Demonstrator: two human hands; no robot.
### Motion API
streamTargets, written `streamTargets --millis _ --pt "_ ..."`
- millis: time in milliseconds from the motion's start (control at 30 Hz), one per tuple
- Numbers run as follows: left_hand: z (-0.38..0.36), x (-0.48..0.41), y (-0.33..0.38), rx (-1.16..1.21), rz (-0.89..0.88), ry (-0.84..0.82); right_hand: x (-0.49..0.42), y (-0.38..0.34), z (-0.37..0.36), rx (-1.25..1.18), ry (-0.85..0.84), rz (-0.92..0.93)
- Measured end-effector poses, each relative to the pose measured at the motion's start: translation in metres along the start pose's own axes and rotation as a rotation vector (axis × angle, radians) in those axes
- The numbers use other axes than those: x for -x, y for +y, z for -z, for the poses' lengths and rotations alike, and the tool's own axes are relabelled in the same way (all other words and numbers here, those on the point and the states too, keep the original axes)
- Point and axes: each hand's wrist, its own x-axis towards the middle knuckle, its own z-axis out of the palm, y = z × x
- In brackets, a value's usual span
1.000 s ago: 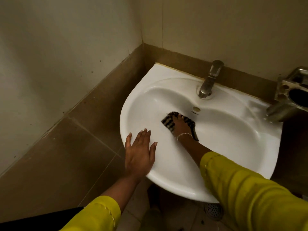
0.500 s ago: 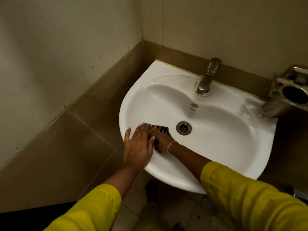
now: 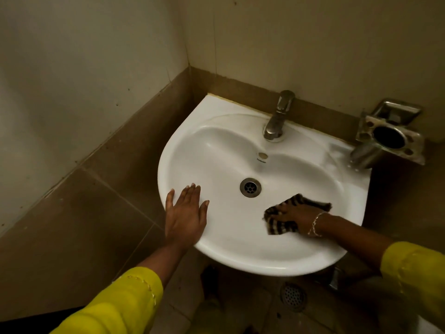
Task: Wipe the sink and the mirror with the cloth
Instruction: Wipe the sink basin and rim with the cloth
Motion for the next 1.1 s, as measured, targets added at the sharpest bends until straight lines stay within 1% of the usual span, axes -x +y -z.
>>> streamTargets --millis 67,133,233,300,500,667,833,967,1100 --pt "0.0 0.0 0.0 0.003 0.002 -0.001 -0.01 0.021 0.003 0.077 0.02 -0.138" --pt "0.0 0.0 0.001 0.005 0.004 0.0 -0.024 0.023 0.009 0.08 0.05 -0.232" --pt "-0.001 0.0 0.001 0.011 0.001 0.011 -0.048 0.008 0.014 0.005 0.122 -0.287" --pt "-0.001 -0.001 0.001 0.015 0.003 0.007 -0.059 -0.002 0.013 -0.03 0.132 -0.309" --pt "-0.001 0.0 0.001 0.013 0.007 -0.001 -0.068 -0.037 0.013 -0.147 0.076 -0.273" --pt "-0.003 0.0 0.001 0.016 0.006 0.007 -0.083 -0.067 0.003 -0.269 0.133 -0.129" --pt "-0.003 -0.001 0.0 0.005 0.003 0.01 -0.097 -0.077 0.033 -0.345 0.143 -0.118" --pt "-0.004 -0.001 -0.001 0.013 0.006 0.01 -0.103 -0.079 0.05 -0.324 0.204 -0.153" --pt "-0.004 -0.001 -0.001 0.02 0.001 0.023 -0.085 -0.087 0.048 -0.246 0.236 -0.182"
